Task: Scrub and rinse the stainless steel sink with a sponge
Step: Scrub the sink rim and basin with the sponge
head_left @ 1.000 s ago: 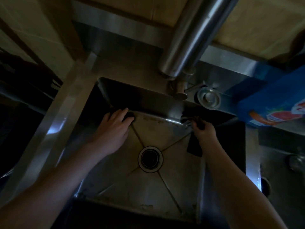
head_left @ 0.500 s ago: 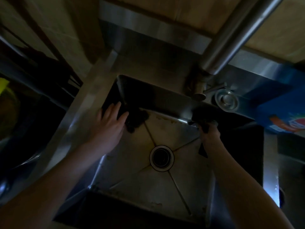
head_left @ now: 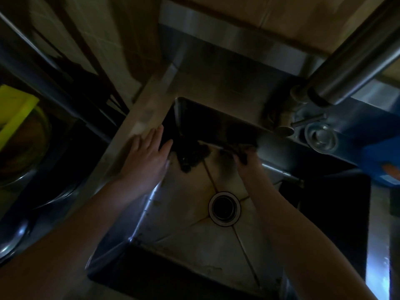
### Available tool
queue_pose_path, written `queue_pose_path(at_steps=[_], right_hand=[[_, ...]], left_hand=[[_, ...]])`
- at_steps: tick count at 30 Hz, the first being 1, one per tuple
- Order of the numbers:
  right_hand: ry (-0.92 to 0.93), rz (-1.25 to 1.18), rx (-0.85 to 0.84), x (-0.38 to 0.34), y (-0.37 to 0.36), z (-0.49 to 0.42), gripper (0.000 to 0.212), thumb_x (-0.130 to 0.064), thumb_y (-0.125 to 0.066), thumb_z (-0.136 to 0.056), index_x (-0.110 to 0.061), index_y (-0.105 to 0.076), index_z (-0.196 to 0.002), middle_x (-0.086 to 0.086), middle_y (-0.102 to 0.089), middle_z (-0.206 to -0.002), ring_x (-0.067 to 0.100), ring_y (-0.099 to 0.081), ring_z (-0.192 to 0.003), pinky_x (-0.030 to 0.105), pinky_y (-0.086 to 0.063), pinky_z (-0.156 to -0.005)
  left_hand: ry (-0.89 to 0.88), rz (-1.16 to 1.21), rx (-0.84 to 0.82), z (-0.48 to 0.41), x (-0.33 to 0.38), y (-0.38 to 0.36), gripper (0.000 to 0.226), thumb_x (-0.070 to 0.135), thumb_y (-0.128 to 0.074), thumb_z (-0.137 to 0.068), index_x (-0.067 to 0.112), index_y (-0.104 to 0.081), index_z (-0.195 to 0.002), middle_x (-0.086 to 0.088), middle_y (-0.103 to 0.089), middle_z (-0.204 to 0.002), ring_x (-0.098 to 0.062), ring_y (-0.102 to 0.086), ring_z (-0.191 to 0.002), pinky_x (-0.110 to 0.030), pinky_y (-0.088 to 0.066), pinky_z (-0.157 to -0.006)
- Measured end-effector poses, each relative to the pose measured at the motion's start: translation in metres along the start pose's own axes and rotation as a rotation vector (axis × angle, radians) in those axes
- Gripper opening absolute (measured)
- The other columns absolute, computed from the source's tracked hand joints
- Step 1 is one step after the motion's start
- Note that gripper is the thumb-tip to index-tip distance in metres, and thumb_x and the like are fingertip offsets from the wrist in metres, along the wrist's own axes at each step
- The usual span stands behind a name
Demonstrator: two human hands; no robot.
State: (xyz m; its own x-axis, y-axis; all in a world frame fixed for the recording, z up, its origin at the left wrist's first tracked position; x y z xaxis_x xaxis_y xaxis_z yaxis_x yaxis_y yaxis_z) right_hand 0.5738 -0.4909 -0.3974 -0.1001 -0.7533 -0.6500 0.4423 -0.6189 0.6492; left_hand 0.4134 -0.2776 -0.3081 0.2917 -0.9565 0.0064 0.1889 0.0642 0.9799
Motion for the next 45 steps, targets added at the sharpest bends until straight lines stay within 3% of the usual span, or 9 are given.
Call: queue_pose_path(at_steps=[6, 16, 20, 27, 31, 36, 39, 42, 45], right_hand=[[0.141, -0.147, -0.185, -0.036, -0.011, 0.006, 0.058, -0.052, -0.049, -0.092, -0.015, -0.047, -0.135, 0.007, -0.050, -0.139, 0.021, -0.045, -0.128, 0.026, -0.035, -0.104], [-0.225, -0.118, 0.206, 0.096, 0.108, 0.003, 0.024, -0.017, -0.060, -0.091, -0.007, -0.065, -0.112, 0.010, -0.068, -0.103, 0.028, -0.063, -0.104, 0.019, -0.042, -0.076], [-0.227, -0.029, 0.298, 0.113, 0.136, 0.006, 0.026, -0.013, -0.059, -0.091, -0.001, -0.064, -0.114, 0.021, -0.066, -0.113, 0.034, -0.062, -0.106, 0.029, -0.043, -0.089], [-0.138, -0.047, 0.080, 0.058, 0.070, -0.004, 0.031, -0.025, -0.055, -0.093, -0.004, -0.059, -0.116, 0.016, -0.064, -0.111, 0.032, -0.060, -0.103, 0.028, -0.044, -0.079], [-0.118, -0.100, 0.055, -0.002, 0.011, -0.009, 0.040, -0.022, -0.059, -0.092, -0.008, -0.052, -0.129, 0.013, -0.056, -0.127, 0.028, -0.053, -0.118, 0.031, -0.041, -0.099], [0.098, -0.171, -0.129, -0.053, -0.036, -0.003, 0.042, -0.030, -0.052, -0.096, -0.005, -0.050, -0.130, 0.010, -0.053, -0.134, 0.022, -0.047, -0.125, 0.010, -0.030, -0.095], [0.064, -0.190, -0.088, -0.066, -0.047, -0.011, 0.040, -0.021, -0.056, -0.094, -0.001, -0.051, -0.128, 0.011, -0.054, -0.132, 0.023, -0.047, -0.128, 0.025, -0.032, -0.111], [0.018, -0.263, -0.068, -0.057, -0.042, -0.008, 0.025, -0.013, -0.054, -0.094, 0.000, -0.055, -0.116, 0.014, -0.059, -0.120, 0.025, -0.046, -0.129, 0.024, -0.034, -0.108], [0.062, -0.183, -0.167, -0.025, -0.030, 0.001, 0.040, -0.025, -0.057, -0.093, -0.003, -0.054, -0.126, 0.016, -0.056, -0.128, 0.028, -0.050, -0.122, 0.028, -0.037, -0.100]], left_hand=[[0.012, 0.018, -0.011, -0.001, 0.001, -0.004, 0.056, 0.028, -0.056, -0.087, 0.012, -0.042, -0.138, -0.022, -0.014, -0.154, -0.035, -0.021, -0.141, -0.054, -0.023, -0.105], [0.111, -0.022, 0.037, -0.004, 0.013, -0.006, 0.057, 0.023, -0.064, -0.078, 0.010, -0.048, -0.131, -0.030, -0.024, -0.149, -0.043, -0.029, -0.134, -0.056, -0.030, -0.099], [0.126, -0.038, 0.020, -0.005, 0.015, -0.008, 0.058, 0.027, -0.063, -0.079, 0.011, -0.048, -0.132, -0.029, -0.021, -0.150, -0.043, -0.027, -0.135, -0.056, -0.029, -0.099], [0.086, -0.004, 0.019, -0.004, 0.008, -0.006, 0.051, 0.025, -0.068, -0.073, 0.011, -0.055, -0.121, -0.027, -0.031, -0.146, -0.042, -0.036, -0.129, -0.056, -0.037, -0.094], [0.051, 0.130, 0.073, -0.005, -0.002, 0.001, 0.044, 0.014, -0.065, -0.074, 0.007, -0.058, -0.117, -0.023, -0.037, -0.145, -0.040, -0.044, -0.125, -0.053, -0.040, -0.092], [-0.065, 0.110, 0.096, -0.001, -0.014, 0.006, 0.042, 0.009, -0.056, -0.076, 0.003, -0.058, -0.118, -0.020, -0.037, -0.146, -0.036, -0.046, -0.126, -0.049, -0.038, -0.095], [-0.077, 0.094, 0.074, -0.001, -0.016, 0.004, 0.047, 0.007, -0.064, -0.076, 0.004, -0.057, -0.122, -0.018, -0.033, -0.149, -0.035, -0.043, -0.129, -0.050, -0.032, -0.100], [-0.063, 0.089, 0.055, -0.001, -0.014, 0.004, 0.052, 0.006, -0.069, -0.072, 0.004, -0.057, -0.122, -0.018, -0.034, -0.149, -0.035, -0.042, -0.130, -0.051, -0.031, -0.102], [-0.041, 0.098, 0.059, -0.001, -0.010, 0.005, 0.052, 0.005, -0.069, -0.072, 0.003, -0.057, -0.123, -0.021, -0.033, -0.148, -0.037, -0.041, -0.130, -0.050, -0.033, -0.101]])
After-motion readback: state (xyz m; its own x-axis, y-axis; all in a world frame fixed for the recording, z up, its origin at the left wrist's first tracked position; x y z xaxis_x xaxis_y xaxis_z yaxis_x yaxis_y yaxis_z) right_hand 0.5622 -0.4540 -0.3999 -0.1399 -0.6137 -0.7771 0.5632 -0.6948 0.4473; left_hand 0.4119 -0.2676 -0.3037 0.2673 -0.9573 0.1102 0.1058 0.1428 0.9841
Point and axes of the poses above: each hand's wrist, its own z-axis away from the middle knuckle, its own y-axis out of the back of the hand, x = y × z, the point moved 5 cm from there along -z, towards the middle knuckle
